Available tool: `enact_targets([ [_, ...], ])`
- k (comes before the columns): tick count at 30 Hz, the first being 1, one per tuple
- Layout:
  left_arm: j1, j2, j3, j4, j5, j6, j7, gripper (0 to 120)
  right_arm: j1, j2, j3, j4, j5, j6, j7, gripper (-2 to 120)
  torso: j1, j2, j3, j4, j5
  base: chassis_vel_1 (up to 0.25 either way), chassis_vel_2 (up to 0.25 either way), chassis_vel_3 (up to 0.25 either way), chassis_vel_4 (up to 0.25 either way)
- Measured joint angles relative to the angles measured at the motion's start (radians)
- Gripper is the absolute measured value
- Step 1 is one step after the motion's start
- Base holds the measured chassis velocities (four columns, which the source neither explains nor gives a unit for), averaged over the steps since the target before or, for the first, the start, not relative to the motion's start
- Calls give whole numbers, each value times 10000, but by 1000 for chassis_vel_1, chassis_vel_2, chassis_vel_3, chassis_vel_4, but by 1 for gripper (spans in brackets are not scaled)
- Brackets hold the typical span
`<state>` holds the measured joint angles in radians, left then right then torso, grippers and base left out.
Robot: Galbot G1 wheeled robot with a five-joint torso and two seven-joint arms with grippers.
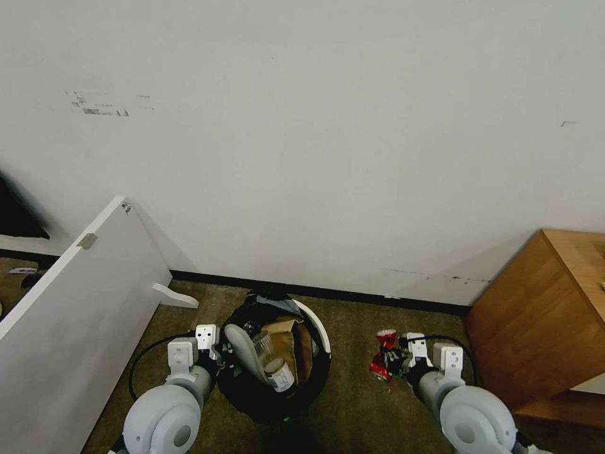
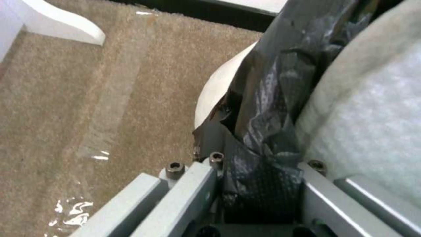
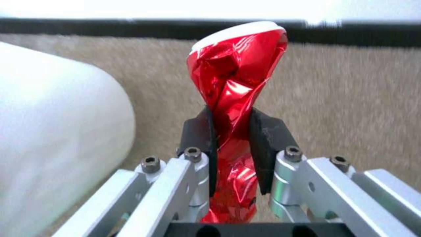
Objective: Pick up the trash bin, then pick up the garbage from the floor and place it into the trash bin.
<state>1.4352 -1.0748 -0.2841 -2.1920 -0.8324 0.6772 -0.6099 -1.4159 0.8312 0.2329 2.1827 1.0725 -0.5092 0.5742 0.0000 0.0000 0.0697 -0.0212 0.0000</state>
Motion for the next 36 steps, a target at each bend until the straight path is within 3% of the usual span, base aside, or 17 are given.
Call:
enact_targets([
  [11,-637,72,121,-171,-1418,156,-888,0,-32,-1134,897,1327,587,177,-626,16,0,0,1,-5,1,0,0,0,0],
  [21,-1040,147,271,-140,-1965,230,-1071,0,162,-1491,1158,2075,874,551,-1089,16,0,0,-1,-3,1,0,0,0,0],
  [36,-1984,-114,1170,239,-2608,378,-1528,0,59,-2070,2037,3226,1193,1339,-2779,16,0,0,-1,-4,0,0,0,0,0],
])
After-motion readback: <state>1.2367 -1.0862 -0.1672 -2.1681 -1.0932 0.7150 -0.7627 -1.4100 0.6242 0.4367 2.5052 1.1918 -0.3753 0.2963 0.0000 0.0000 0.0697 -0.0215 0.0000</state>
